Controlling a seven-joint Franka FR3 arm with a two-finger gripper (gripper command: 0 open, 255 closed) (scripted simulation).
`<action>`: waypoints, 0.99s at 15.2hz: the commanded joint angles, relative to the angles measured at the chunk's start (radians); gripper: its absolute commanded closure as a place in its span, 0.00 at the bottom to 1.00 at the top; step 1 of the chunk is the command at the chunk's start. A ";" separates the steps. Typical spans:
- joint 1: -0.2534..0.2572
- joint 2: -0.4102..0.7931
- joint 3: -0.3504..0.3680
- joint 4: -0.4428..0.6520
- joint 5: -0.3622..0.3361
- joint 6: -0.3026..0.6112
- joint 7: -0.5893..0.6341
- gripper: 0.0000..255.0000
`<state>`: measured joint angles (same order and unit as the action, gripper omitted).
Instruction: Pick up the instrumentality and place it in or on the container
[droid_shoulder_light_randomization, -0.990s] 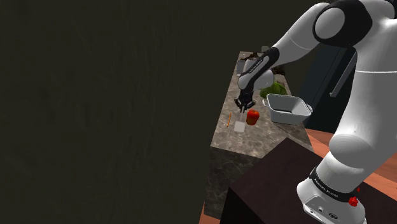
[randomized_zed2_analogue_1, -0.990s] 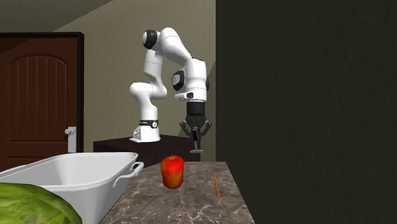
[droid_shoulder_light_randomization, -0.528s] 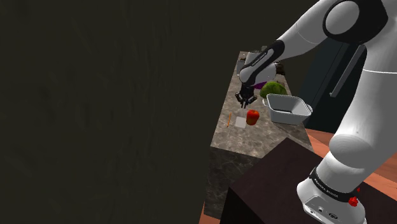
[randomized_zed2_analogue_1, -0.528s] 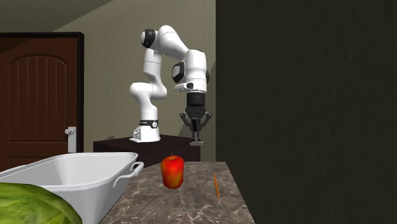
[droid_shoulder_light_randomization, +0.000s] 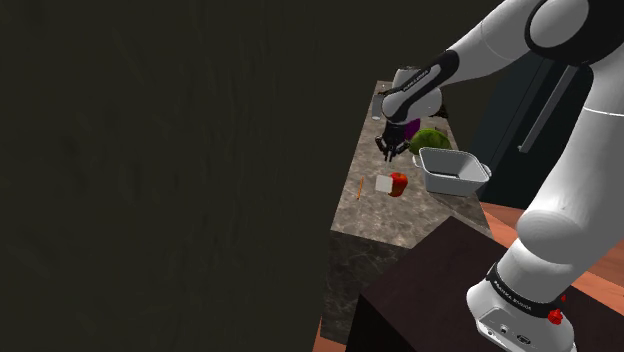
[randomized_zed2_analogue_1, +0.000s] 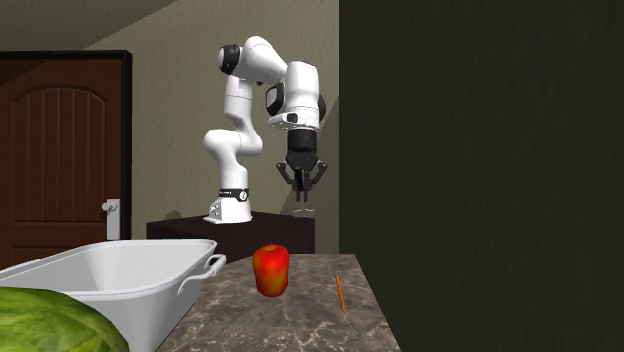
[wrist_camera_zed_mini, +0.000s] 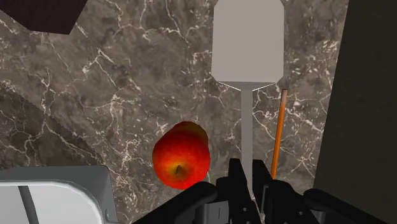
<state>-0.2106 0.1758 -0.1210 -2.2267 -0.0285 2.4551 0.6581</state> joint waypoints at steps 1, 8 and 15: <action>-0.027 0.004 -0.015 0.003 0.009 0.002 -0.048 1.00; -0.136 0.032 -0.071 0.049 0.047 -0.013 -0.240 1.00; -0.251 0.099 -0.114 0.152 0.096 -0.049 -0.427 1.00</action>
<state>-0.4436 0.2629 -0.2290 -2.0897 0.0595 2.4090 0.2605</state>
